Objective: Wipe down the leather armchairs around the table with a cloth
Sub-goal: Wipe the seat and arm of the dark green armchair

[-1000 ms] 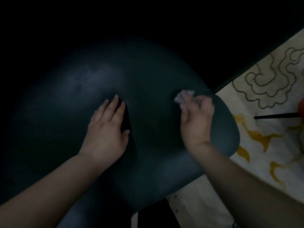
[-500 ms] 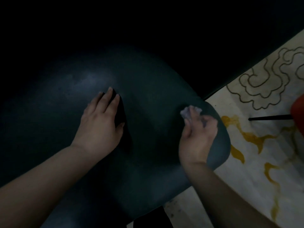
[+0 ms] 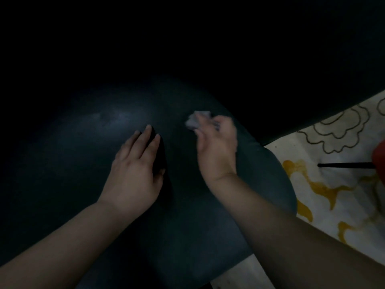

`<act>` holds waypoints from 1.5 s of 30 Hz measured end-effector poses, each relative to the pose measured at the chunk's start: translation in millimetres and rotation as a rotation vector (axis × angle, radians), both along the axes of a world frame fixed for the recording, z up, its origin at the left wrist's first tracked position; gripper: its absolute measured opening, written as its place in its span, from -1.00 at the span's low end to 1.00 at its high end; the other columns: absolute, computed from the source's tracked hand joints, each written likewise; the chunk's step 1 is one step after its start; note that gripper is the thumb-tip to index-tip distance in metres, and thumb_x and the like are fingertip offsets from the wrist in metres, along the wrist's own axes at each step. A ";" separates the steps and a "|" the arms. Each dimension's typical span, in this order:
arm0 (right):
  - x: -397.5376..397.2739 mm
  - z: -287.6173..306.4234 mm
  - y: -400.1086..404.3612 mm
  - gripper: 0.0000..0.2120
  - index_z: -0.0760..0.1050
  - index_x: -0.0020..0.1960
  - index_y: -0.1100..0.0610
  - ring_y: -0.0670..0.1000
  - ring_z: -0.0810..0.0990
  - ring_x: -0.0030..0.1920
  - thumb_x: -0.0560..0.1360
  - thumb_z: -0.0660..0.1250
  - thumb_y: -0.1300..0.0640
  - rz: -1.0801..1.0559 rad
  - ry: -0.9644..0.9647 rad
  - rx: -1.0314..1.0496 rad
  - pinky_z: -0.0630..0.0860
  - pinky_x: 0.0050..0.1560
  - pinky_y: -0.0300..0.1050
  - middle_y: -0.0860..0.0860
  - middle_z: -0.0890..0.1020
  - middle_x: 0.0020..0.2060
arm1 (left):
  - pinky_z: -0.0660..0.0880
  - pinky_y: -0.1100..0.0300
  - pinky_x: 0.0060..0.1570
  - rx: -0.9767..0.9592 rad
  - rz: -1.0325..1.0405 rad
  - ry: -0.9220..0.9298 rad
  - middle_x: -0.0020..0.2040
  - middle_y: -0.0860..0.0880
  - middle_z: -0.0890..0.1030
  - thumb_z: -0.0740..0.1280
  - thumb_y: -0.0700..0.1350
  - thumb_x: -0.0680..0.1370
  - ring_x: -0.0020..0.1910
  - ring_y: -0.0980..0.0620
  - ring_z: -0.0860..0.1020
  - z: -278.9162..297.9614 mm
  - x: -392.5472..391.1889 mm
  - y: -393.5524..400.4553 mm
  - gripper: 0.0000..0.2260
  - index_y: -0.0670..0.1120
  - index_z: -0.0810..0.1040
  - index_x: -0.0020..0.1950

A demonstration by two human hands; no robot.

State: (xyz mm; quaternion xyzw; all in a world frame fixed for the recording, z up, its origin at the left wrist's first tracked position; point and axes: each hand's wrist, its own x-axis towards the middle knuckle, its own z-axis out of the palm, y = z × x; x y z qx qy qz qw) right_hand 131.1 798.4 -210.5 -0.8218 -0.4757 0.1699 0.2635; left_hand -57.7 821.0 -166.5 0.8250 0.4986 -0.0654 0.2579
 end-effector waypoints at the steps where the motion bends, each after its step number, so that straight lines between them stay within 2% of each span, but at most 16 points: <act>1: 5.8 -1.2 -1.5 -0.71 0.48 0.26 -0.08 -0.26 0.33 0.04 0.55 0.23 0.03 -0.187 0.058 -0.012 0.34 0.13 -0.23 -0.03 0.43 0.12 | 0.09 -0.08 0.50 -0.001 0.010 -0.003 0.59 -0.04 0.04 0.37 -0.01 0.51 0.55 -0.07 0.00 0.2 -2.6 1.0 -0.31 -0.08 0.15 0.57; 5: -6.5 5.0 17.3 -0.64 0.45 0.35 0.03 0.10 0.39 0.13 0.56 0.27 0.15 -0.565 -0.039 -0.036 0.35 0.10 -0.07 0.16 0.43 0.14 | 0.06 -0.06 0.51 -0.003 0.075 0.003 0.59 -0.01 0.02 0.35 0.01 0.53 0.55 -0.02 -0.03 0.3 -18.8 10.0 -0.32 -0.05 0.13 0.57; 9: -8.4 5.6 58.6 -0.64 0.40 0.36 0.06 0.16 0.33 0.24 0.57 0.20 0.19 -0.835 0.065 -0.132 0.31 0.15 0.03 0.18 0.36 0.24 | 0.04 -0.03 0.50 -0.005 0.121 0.025 0.59 0.00 0.03 0.34 0.03 0.53 0.55 -0.02 -0.03 1.5 -39.8 16.4 -0.33 -0.05 0.14 0.57; 12: -4.4 3.8 74.0 -0.54 0.29 0.41 0.04 0.23 0.19 0.32 0.52 0.20 0.20 -0.633 0.082 -0.305 0.18 0.24 0.04 0.23 0.22 0.35 | 0.00 0.03 0.49 -0.005 0.154 0.018 0.59 0.00 0.03 0.36 0.01 0.53 0.56 -0.02 -0.02 2.5 -55.1 17.4 -0.32 -0.05 0.15 0.57; 15: -12.3 3.8 86.5 -0.51 0.33 0.39 0.07 0.24 0.20 0.29 0.46 0.18 0.23 -0.423 0.016 -0.239 0.18 0.22 0.02 0.22 0.24 0.34 | -0.05 0.09 0.47 -0.004 0.178 0.025 0.59 0.01 0.01 0.35 0.01 0.53 0.56 0.01 -0.04 3.7 -65.5 14.9 -0.33 -0.05 0.13 0.57; 20: -52.2 4.7 110.5 -0.84 0.50 0.02 -0.03 0.04 0.50 0.08 0.49 0.26 -0.04 -0.134 -0.102 0.018 0.39 0.23 0.07 -0.01 0.51 0.03 | -0.06 0.11 0.46 -0.021 0.234 0.009 0.59 0.03 -0.01 0.34 0.00 0.54 0.56 0.03 -0.05 6.6 -76.5 5.8 -0.34 -0.04 0.12 0.57; 23: -94.1 6.2 104.1 -0.72 0.52 0.18 -0.04 0.08 0.38 0.15 0.51 0.24 0.16 0.306 -0.095 0.082 0.34 0.09 -0.04 0.06 0.47 0.14 | -0.10 0.16 0.47 -0.023 0.273 0.016 0.59 0.02 -0.01 0.33 -0.01 0.55 0.56 0.02 -0.04 10.8 -84.6 -0.9 -0.35 -0.05 0.12 0.57; 26: -139.6 9.5 89.2 -0.65 0.50 0.24 0.01 0.12 0.30 0.19 0.50 0.24 0.25 0.540 0.027 0.004 0.34 0.13 0.13 0.10 0.43 0.20 | -0.11 0.20 0.44 -0.027 0.340 0.018 0.59 0.02 0.03 0.33 -0.05 0.55 0.55 0.04 -0.03 19.4 -97.2 -10.3 -0.38 -0.06 0.17 0.56; 29: -174.8 14.2 64.2 -0.60 0.45 0.32 0.01 0.19 0.36 0.21 0.50 0.26 0.21 0.773 0.104 -0.003 0.37 0.19 0.12 0.13 0.42 0.25 | -0.08 0.18 0.44 -0.034 0.411 0.037 0.58 0.03 0.05 0.33 -0.07 0.55 0.55 0.05 -0.02 27.3 -113.7 -21.3 -0.40 -0.05 0.20 0.55; 32: -176.6 14.4 47.7 -0.59 0.52 0.26 0.08 0.25 0.49 0.06 0.42 0.31 0.27 0.990 0.013 0.091 0.47 0.02 0.09 0.19 0.52 0.14 | -0.03 0.14 0.47 -0.030 0.476 0.061 0.58 0.00 0.10 0.35 -0.09 0.54 0.55 0.00 0.03 33.0 -131.6 -31.9 -0.41 -0.06 0.25 0.54; 35: -158.7 5.7 61.5 -0.77 0.52 0.13 0.08 0.22 0.51 0.05 0.50 0.24 0.12 0.710 -0.018 0.149 0.49 0.07 0.14 0.18 0.53 0.06 | 0.00 0.10 0.51 -0.051 0.554 0.099 0.59 0.03 0.04 0.31 -0.03 0.56 0.56 0.01 -0.01 34.6 -148.4 -40.8 -0.41 -0.05 0.20 0.55; 37: -153.2 4.0 83.1 -0.81 0.47 0.13 -0.01 0.03 0.46 0.12 0.54 0.22 0.04 0.502 -0.107 0.111 0.43 0.12 0.03 0.06 0.47 0.09 | -0.01 0.11 0.52 -0.052 0.613 0.099 0.59 0.05 -0.02 0.27 0.01 0.58 0.56 0.03 -0.05 32.4 -158.0 -45.8 -0.40 -0.02 0.13 0.57; 39: -156.7 7.8 110.8 -0.95 0.45 -0.05 -0.02 -0.23 0.52 -0.04 0.53 0.27 0.02 0.269 -0.137 0.132 0.44 0.03 -0.11 -0.11 0.47 -0.04 | -0.07 0.15 0.49 -0.039 0.652 0.094 0.60 0.05 -0.05 0.25 0.03 0.59 0.56 0.03 -0.07 29.1 -165.2 -49.8 -0.39 -0.01 0.09 0.58; 40: -162.0 7.5 123.8 -0.89 0.41 -0.13 0.01 -0.28 0.56 -0.15 0.51 0.30 0.01 0.185 -0.110 0.122 0.47 0.02 -0.09 -0.16 0.47 -0.13 | -0.10 0.18 0.47 -0.033 0.672 0.088 0.60 0.05 -0.06 0.25 0.03 0.59 0.56 0.03 -0.07 27.4 -168.3 -51.7 -0.39 -0.01 0.08 0.58; 42: -177.8 5.4 143.7 -0.86 0.38 -0.16 0.02 -0.28 0.59 -0.20 0.50 0.30 0.01 0.247 -0.075 0.128 0.47 0.11 -0.03 -0.15 0.50 -0.16 | -0.14 0.21 0.44 -0.024 0.715 0.065 0.60 0.05 -0.07 0.24 0.02 0.60 0.56 0.03 -0.08 23.2 -174.3 -55.8 -0.39 -0.01 0.07 0.58; 45: -209.0 3.6 140.7 -0.92 0.49 -0.01 -0.03 -0.17 0.51 0.01 0.51 0.27 0.06 0.544 -0.122 0.135 0.38 0.22 0.06 -0.03 0.51 0.01 | -0.12 0.21 0.46 -0.016 0.759 0.024 0.60 0.02 -0.04 0.27 -0.02 0.59 0.55 0.01 -0.06 19.2 -180.8 -63.5 -0.39 -0.03 0.09 0.58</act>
